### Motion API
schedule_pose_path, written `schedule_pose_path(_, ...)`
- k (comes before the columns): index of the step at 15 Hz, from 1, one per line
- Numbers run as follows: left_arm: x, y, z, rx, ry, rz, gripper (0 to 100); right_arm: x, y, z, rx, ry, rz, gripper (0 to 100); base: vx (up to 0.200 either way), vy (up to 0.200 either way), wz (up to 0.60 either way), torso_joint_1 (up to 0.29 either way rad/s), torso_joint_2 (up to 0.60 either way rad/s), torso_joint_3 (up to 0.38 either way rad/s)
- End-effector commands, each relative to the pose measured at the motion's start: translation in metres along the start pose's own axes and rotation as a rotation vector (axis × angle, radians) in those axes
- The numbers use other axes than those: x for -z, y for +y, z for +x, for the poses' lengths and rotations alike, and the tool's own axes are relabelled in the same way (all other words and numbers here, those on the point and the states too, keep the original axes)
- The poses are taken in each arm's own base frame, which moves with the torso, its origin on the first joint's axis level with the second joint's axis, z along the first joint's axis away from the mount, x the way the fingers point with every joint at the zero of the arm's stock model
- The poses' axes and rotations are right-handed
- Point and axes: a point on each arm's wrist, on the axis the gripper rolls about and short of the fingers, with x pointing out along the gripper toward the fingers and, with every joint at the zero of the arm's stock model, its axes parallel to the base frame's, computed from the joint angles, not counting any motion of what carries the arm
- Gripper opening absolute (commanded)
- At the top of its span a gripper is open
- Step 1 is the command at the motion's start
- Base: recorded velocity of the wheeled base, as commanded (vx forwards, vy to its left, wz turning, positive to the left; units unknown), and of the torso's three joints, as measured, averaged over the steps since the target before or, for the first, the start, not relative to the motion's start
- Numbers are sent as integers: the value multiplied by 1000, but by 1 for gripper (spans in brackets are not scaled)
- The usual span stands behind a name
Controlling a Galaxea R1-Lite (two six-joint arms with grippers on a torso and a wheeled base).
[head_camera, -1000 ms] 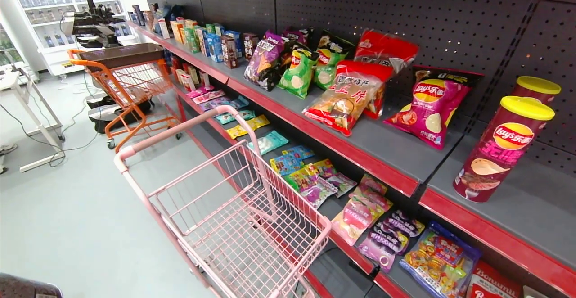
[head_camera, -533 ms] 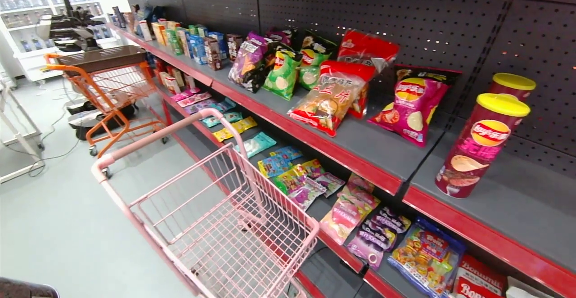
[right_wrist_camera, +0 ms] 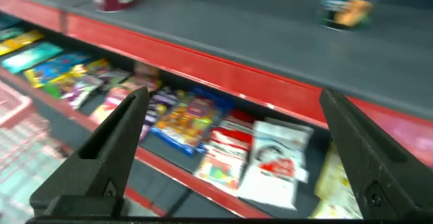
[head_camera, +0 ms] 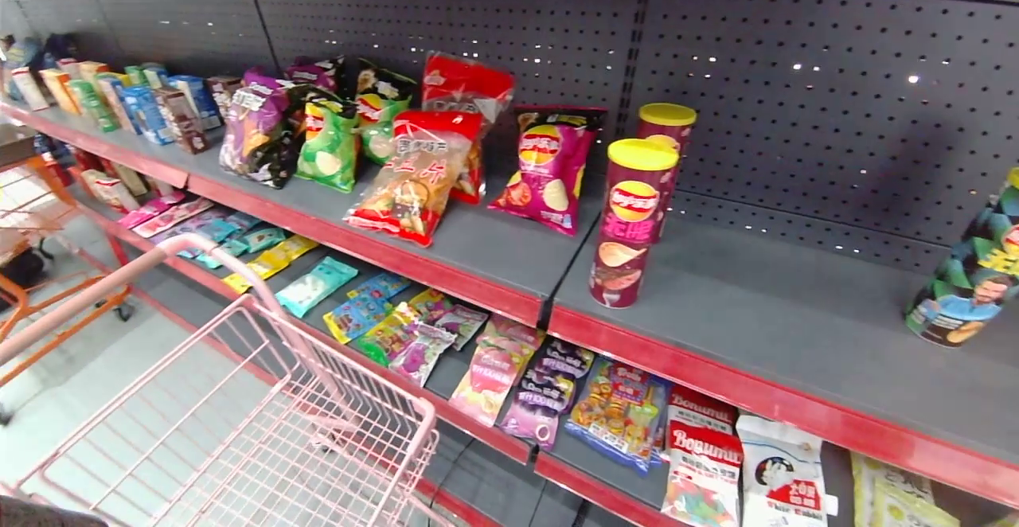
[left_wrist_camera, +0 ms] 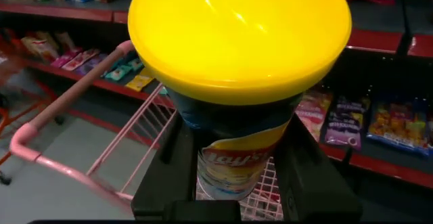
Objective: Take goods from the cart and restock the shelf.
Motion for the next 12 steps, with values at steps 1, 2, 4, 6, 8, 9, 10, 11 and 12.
schedule_pose_path(1,0,0,1,1,5,0,0,0,0,0,-1,0,-1,100,0,0,-600,2,7,-2)
schedule_pose_path(2,1,0,1,4,6,-1,0,0,0,0,-5,0,1,100,0,0,-600,7,-2,7)
schedule_pose_path(4,0,0,2,9,11,-1,0,0,0,0,-7,0,1,100,0,0,-600,-2,7,5)
schedule_pose_path(6,0,0,2,19,12,-1,0,0,0,0,-7,0,1,100,0,0,-600,10,2,7)
schedule_pose_path(8,0,0,2,19,16,0,0,0,0,0,-7,0,1,100,0,0,-600,-2,2,5)
schedule_pose_path(9,0,-1,2,22,17,0,0,0,0,0,-7,0,1,100,0,0,0,0,0,0)
schedule_pose_path(10,0,-1,3,20,24,2,0,0,0,0,-7,0,1,100,0,0,0,0,0,0)
schedule_pose_path(11,-2,0,4,20,24,2,0,0,0,0,-7,0,1,100,0,0,0,0,0,0)
schedule_pose_path(12,-3,0,5,19,26,2,0,0,0,0,-7,0,1,100,0,0,0,0,0,0)
